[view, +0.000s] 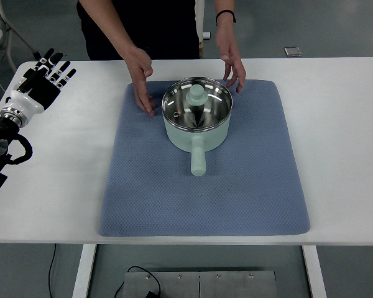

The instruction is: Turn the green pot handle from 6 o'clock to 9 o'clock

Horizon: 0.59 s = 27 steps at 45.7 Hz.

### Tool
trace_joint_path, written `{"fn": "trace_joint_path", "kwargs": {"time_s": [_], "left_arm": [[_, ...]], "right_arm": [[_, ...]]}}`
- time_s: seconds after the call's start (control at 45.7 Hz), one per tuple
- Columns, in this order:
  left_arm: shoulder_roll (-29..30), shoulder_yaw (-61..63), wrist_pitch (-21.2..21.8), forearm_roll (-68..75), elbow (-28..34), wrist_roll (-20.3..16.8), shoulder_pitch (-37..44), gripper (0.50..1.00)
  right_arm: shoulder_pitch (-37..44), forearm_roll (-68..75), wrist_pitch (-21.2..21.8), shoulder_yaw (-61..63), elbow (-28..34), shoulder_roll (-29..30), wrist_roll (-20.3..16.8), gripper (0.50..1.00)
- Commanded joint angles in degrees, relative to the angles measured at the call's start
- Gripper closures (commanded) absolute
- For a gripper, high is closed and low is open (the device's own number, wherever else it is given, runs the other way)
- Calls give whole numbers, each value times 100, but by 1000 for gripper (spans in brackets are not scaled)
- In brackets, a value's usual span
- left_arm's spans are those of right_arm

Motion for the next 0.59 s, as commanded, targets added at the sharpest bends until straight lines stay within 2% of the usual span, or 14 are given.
{"fn": "trace_joint_path", "kwargs": {"time_s": [0.0,0.569], "left_arm": [[0,0,5,9,0,0,0,500],[44,-35,49,0,0,0,9,500]], "right_arm": [[0,0,-1,0,0,0,5,500],[0,0,-1,0,0,0,-4,500]]}}
